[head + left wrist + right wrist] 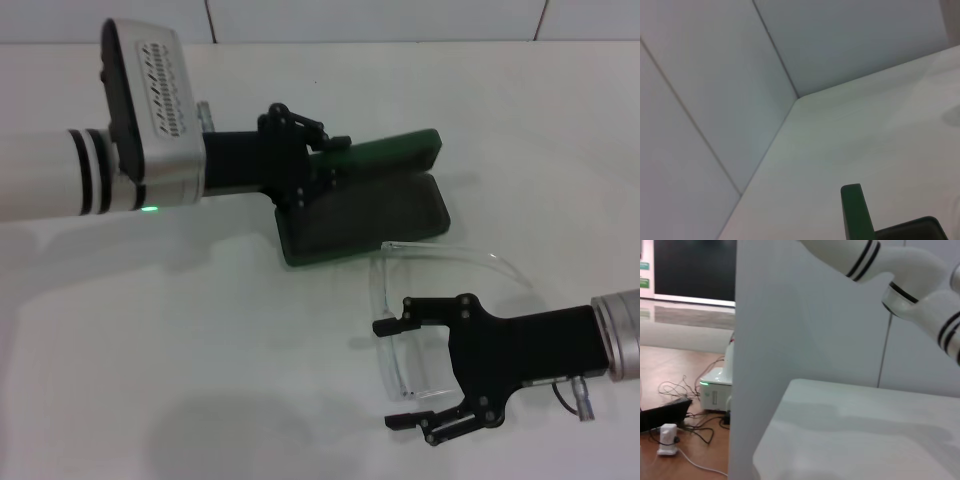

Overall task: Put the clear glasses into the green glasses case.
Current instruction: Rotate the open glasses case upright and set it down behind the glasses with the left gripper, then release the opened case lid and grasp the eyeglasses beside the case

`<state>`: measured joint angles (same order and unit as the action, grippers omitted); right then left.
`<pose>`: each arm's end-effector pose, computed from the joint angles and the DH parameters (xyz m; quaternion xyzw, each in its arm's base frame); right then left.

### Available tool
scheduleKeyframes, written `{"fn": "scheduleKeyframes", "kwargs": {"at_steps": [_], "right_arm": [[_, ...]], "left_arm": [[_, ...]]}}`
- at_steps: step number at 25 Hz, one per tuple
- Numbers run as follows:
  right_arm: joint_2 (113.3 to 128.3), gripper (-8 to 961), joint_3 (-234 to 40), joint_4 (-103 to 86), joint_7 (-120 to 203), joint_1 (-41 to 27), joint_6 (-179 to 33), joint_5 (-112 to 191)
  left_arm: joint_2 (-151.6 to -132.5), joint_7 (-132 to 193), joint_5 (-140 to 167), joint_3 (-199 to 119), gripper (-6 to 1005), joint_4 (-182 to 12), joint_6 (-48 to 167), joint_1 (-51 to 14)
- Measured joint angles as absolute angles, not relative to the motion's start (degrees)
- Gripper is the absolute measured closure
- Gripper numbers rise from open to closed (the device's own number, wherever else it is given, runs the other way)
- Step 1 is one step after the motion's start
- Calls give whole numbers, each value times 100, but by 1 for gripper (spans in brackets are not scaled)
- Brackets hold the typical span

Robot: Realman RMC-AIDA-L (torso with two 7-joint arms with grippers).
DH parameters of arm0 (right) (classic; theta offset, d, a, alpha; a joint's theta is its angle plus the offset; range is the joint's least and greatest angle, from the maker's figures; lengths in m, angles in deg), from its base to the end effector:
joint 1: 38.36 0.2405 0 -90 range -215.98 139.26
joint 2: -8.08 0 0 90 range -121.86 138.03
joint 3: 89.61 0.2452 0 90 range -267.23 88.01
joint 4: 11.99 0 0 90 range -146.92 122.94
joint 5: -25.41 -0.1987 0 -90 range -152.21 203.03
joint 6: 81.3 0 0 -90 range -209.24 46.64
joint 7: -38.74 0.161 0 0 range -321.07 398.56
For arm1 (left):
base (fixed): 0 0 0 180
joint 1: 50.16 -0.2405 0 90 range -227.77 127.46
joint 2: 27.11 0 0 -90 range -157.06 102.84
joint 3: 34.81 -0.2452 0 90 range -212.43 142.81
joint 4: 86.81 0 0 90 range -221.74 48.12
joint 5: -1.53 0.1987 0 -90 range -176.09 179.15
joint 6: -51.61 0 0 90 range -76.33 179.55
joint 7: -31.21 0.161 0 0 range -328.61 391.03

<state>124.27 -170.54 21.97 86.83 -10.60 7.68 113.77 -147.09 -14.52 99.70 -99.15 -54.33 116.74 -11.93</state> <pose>0.2052 0.2666 -0.0665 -0.9651 -0.0934 0.2446 0.0063 -0.1888 0.3725 -0.0657 -0.9607 0.1077 -0.1401 0.2140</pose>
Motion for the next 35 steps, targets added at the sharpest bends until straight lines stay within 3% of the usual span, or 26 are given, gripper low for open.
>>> {"fn": "scheduleKeyframes", "kwargs": {"at_steps": [9, 17, 22, 28, 31, 35], "right_arm": [[12427, 109, -17168, 2188, 8690, -1012, 611, 11398], [12418, 109, -17172, 2239, 8664, -1063, 370, 10995], [12364, 109, -17122, 2379, 8536, -970, -220, 10004], [12188, 109, -17015, 3775, 9068, -853, -304, 11043], [12097, 109, -17010, 4602, 9854, -563, -161, 12034], [12107, 109, -17007, 5266, 10753, 16, 253, 13224]], "left_arm": [[-14726, -1335, 9480, -10578, 765, -5501, 11315, -1201], [-14725, -1341, 8359, -10627, 603, -5424, 11636, -1428], [-14690, -1347, 6215, -10599, 468, -5448, 13109, -2180], [-14620, -1253, 5375, -10347, 473, -5451, 14178, -3466], [-14613, -1248, 5367, -9994, 473, -5612, 14329, -3830], [-14556, -1267, 5366, -9643, 473, -6072, 14551, -4001]]}}
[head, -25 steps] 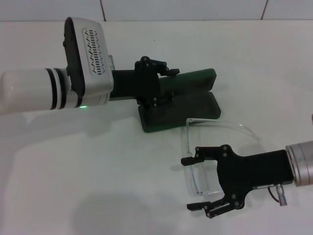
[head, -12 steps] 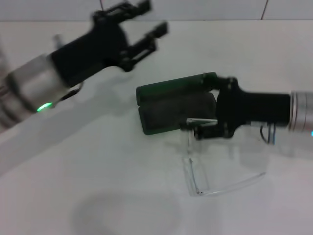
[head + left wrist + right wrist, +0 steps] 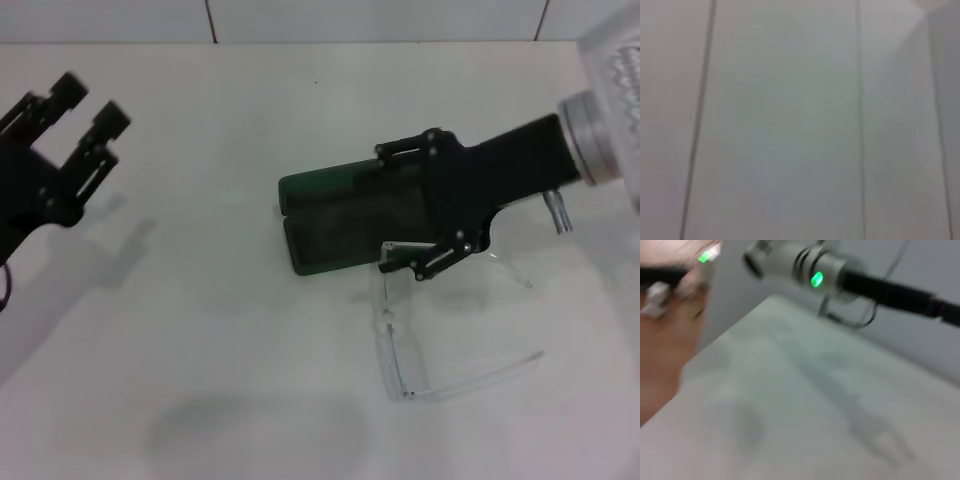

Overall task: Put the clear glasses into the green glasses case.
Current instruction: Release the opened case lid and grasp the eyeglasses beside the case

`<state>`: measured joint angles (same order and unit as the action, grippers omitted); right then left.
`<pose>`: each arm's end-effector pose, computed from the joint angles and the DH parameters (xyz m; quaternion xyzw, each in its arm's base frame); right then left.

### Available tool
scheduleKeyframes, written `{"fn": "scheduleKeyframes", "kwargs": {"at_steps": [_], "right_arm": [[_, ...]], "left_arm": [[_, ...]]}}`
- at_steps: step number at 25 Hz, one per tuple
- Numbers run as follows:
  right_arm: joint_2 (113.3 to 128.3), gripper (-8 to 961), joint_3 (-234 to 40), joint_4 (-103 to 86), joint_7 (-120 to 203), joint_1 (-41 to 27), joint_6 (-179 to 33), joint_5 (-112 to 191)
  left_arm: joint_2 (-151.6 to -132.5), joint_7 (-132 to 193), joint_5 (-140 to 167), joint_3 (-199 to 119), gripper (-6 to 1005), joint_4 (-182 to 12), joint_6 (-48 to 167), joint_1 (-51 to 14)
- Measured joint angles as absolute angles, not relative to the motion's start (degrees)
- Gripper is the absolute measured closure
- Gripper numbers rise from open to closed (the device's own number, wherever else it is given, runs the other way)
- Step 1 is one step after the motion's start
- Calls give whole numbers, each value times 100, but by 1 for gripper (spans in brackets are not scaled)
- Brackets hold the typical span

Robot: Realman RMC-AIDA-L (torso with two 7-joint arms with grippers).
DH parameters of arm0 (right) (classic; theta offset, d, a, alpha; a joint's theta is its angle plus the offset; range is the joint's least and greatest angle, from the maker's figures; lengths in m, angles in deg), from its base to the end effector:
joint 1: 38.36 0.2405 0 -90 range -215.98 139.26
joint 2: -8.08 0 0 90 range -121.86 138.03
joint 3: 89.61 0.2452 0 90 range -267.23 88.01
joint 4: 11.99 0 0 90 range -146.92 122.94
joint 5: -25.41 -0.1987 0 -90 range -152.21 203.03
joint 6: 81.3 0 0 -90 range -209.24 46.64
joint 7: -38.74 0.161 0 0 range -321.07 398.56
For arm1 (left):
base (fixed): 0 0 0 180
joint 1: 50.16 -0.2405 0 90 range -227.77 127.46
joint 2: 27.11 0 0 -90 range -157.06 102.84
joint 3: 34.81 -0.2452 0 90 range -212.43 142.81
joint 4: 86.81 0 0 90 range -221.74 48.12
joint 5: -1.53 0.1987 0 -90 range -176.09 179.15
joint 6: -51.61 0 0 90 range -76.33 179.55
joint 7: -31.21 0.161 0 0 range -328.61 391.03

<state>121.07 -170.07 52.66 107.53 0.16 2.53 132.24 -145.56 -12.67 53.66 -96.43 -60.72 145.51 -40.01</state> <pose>0.1126 0.3431 -0.0201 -0.9576 -0.2770 0.0653 0.0447 -0.2693 0.2624 0.0374 -0.7758 -0.1238 -0.4765 0.3947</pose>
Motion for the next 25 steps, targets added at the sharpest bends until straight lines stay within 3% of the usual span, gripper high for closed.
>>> {"fn": "scheduleKeyframes", "kwargs": {"at_steps": [6, 11, 25], "right_arm": [[12341, 109, -17070, 5353, 11036, 1092, 892, 14655], [12359, 109, -17544, 5341, 10944, 1600, 1019, 15162], [12408, 111, -19112, 5676, 10558, 1676, 1144, 15925]], "left_arm": [[-14533, -1200, 5337, -9450, 473, -6630, 14577, -4023], [-14630, -1185, 5307, -9262, 473, -6927, 14562, -4005], [-14708, -777, 5006, -9138, 472, -7925, 14562, -3660]]}}
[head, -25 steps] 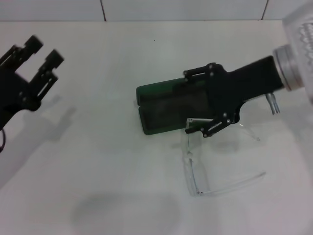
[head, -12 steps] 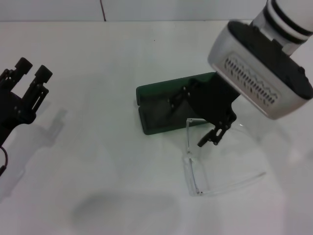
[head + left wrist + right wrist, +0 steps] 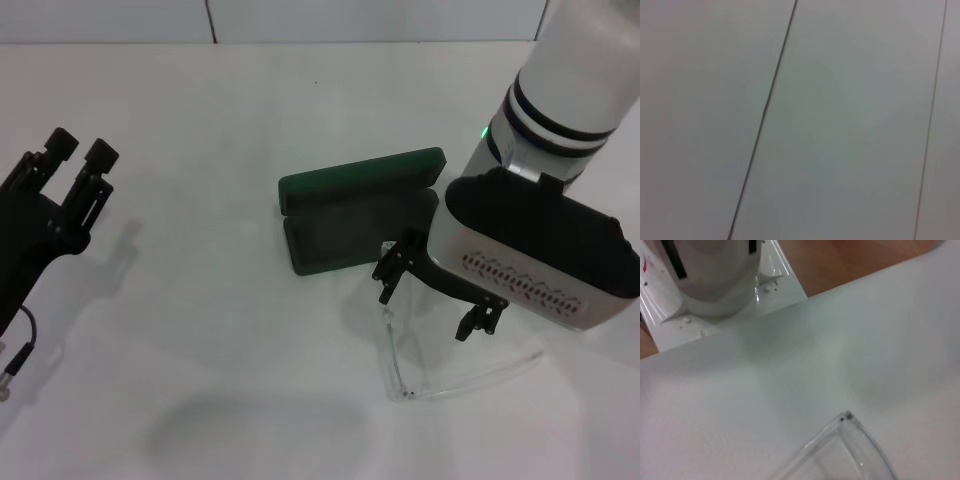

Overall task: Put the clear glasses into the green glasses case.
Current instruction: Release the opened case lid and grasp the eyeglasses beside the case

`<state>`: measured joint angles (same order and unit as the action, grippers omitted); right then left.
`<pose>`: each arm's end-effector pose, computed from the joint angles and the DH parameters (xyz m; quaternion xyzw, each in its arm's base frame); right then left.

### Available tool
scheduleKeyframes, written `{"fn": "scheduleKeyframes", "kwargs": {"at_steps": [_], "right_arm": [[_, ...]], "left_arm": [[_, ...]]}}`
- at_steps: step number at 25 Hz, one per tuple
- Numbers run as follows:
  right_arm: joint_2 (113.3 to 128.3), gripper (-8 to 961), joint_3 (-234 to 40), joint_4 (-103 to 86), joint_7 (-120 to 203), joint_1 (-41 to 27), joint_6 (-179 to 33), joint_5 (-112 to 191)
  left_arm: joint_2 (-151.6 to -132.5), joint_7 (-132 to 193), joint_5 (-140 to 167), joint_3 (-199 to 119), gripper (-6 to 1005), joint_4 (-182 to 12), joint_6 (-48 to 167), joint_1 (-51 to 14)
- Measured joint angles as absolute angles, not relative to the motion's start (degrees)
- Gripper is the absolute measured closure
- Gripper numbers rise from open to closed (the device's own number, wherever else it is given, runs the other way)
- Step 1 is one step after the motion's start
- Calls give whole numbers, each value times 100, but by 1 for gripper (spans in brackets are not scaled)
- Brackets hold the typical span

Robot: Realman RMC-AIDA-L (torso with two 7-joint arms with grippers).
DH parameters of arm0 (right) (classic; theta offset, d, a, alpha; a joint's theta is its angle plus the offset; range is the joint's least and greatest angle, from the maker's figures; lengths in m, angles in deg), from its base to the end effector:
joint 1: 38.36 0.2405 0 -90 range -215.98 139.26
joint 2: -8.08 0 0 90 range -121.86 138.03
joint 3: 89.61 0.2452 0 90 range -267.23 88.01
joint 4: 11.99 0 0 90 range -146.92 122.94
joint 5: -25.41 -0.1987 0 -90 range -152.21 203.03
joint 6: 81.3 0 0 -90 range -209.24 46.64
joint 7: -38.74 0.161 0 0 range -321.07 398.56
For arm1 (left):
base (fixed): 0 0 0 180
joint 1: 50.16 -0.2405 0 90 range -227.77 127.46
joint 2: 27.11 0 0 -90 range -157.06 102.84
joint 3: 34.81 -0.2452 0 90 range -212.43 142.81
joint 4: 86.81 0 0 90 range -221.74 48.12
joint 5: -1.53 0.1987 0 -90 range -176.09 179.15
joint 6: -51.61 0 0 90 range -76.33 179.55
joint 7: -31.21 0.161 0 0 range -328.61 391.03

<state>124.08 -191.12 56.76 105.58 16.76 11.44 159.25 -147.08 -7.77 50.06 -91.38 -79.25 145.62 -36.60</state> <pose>0.0879 0.3215 -0.0697 0.8053 0.5290 0.2186 0.1546 -0.2962 0.2513 0.0073 -0.7218 -0.2368 -0.4798 0.4390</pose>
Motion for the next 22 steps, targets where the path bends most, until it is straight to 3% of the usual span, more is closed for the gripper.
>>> {"fn": "scheduleKeyframes", "kwargs": {"at_steps": [18, 22], "right_arm": [[12427, 123, -20226, 5566, 10576, 1689, 1, 15872], [12427, 196, -20499, 5480, 10592, 1697, -343, 15868]], "left_arm": [[-14708, -771, 4965, -9160, 472, -7978, 14548, -3665], [-14708, -763, 4964, -9166, 472, -7978, 14547, -3694]]}}
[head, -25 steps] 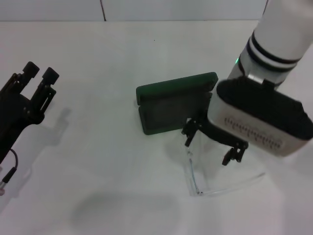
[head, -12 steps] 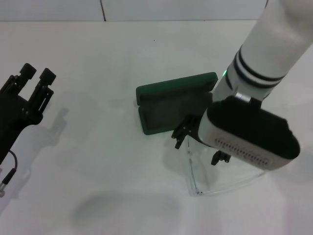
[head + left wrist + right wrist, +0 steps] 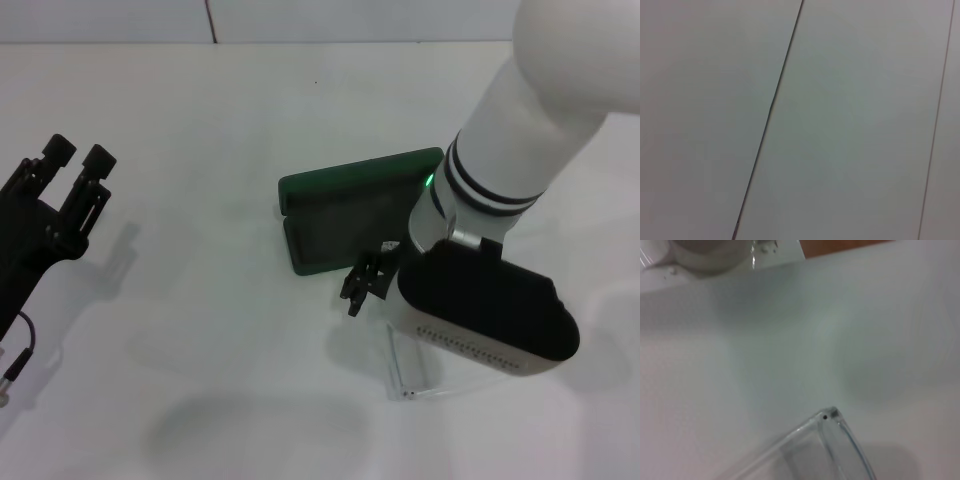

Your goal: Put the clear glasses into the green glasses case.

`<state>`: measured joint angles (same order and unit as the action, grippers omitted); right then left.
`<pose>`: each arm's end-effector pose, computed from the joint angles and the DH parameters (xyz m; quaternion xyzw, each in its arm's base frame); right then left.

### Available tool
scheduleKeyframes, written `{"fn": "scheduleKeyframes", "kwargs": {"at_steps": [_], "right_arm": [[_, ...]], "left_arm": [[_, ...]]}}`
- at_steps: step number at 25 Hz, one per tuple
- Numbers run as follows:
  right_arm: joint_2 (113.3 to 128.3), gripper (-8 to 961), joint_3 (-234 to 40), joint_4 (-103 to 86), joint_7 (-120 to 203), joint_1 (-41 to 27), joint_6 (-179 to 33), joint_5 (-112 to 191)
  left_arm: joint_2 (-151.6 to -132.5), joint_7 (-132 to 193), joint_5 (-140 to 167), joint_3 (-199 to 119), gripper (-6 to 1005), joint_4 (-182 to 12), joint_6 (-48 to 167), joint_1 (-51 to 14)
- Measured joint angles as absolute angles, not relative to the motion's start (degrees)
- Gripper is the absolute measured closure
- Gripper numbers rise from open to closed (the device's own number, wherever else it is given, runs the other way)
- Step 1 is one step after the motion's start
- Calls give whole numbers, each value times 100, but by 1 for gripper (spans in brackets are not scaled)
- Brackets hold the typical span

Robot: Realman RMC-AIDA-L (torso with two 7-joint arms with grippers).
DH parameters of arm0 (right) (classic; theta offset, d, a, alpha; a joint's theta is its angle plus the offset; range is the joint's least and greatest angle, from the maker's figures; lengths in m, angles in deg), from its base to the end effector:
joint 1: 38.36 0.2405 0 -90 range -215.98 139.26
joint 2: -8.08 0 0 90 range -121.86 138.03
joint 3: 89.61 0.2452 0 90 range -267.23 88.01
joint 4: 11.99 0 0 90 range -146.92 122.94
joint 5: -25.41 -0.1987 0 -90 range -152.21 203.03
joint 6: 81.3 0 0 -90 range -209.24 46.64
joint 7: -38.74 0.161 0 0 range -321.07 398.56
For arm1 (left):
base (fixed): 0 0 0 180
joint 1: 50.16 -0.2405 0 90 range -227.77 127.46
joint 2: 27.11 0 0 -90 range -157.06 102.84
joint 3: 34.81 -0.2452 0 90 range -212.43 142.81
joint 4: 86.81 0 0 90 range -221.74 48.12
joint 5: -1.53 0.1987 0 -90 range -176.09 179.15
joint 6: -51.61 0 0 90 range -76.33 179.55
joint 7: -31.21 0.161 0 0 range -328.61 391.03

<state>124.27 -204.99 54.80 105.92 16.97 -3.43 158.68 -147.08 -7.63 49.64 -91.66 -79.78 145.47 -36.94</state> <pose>0.0913 0.3176 -0.1107 0.7600 0.5928 0.2337 0.1276 -0.2989 0.2487 0.0060 -0.7200 -0.2435 -0.4769 0.4415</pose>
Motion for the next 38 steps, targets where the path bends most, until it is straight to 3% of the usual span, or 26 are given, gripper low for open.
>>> {"fn": "scheduleKeyframes", "kwargs": {"at_steps": [9, 14, 20, 25, 38], "right_arm": [[12427, 297, -20712, 5391, 10586, 1710, -580, 15801], [12427, 406, -20721, 5341, 10567, 1681, -733, 15734], [12427, 657, -20431, 5373, 10587, 1593, -721, 15681], [12426, 812, -19679, 5449, 10511, 1429, -409, 15582], [12402, 834, -16636, 5713, 10013, -106, -622, 13228]], "left_arm": [[-14694, -746, 4961, -9168, 472, -7978, 14405, -3654], [-14690, -746, 4956, -9161, 472, -7978, 14349, -3614], [-14682, -758, 4955, -9168, 472, -7955, 14333, -3586], [-14681, -791, 4987, -9168, 472, -7917, 14394, -3584], [-14658, -795, 5209, -9184, 471, -7552, 15188, -3557]]}}
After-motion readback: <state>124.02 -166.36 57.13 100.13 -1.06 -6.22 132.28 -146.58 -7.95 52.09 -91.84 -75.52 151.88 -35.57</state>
